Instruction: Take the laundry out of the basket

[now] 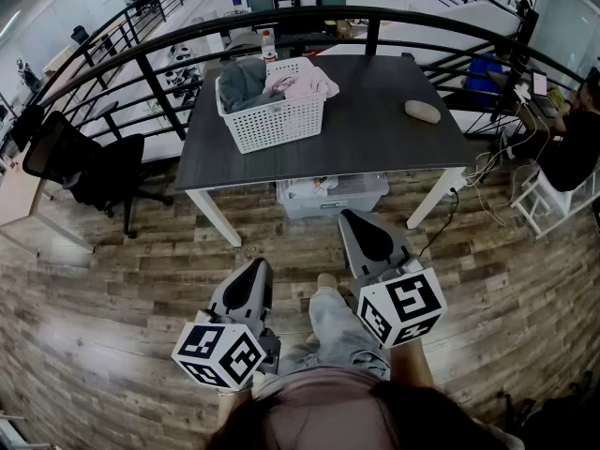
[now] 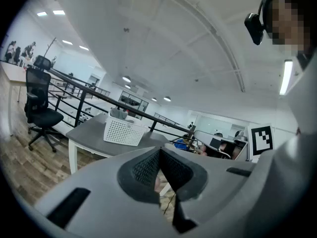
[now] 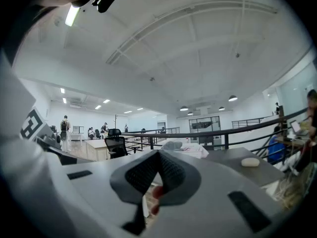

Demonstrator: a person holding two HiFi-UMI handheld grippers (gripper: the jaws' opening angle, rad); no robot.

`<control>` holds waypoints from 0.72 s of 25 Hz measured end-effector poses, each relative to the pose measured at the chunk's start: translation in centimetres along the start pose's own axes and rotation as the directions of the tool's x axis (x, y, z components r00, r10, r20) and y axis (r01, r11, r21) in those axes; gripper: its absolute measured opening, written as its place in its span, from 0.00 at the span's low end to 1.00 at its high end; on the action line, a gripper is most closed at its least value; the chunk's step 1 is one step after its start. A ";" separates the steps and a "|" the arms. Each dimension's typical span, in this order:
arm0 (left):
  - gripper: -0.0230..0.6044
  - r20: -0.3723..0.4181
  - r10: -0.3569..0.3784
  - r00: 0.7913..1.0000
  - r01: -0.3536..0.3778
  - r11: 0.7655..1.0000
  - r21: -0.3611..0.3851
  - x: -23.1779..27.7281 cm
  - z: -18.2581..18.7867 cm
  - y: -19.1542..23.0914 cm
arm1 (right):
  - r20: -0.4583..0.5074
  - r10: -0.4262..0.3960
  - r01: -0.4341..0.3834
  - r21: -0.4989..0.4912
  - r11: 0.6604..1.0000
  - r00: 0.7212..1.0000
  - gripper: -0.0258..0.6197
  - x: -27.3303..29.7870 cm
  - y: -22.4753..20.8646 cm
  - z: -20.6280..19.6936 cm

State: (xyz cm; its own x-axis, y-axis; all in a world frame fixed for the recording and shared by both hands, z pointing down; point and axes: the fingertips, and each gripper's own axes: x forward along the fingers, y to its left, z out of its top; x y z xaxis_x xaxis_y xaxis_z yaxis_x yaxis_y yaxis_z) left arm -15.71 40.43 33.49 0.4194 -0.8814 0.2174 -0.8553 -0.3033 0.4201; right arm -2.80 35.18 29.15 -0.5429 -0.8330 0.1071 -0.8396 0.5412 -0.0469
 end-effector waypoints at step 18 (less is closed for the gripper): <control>0.03 -0.023 0.009 1.000 -0.009 1.000 -0.003 10.2 3.1 3.5 | 0.025 0.066 -0.066 0.020 0.998 0.998 0.06 8.8 -6.2 0.8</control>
State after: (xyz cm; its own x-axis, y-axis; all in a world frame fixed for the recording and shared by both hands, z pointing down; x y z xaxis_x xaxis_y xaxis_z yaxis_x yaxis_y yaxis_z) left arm -15.35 29.21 34.44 0.4186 -0.8756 0.2411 -0.8582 -0.2945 0.4204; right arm -2.41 24.41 29.63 -0.5973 -0.7981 0.0790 -0.8020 0.5929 -0.0733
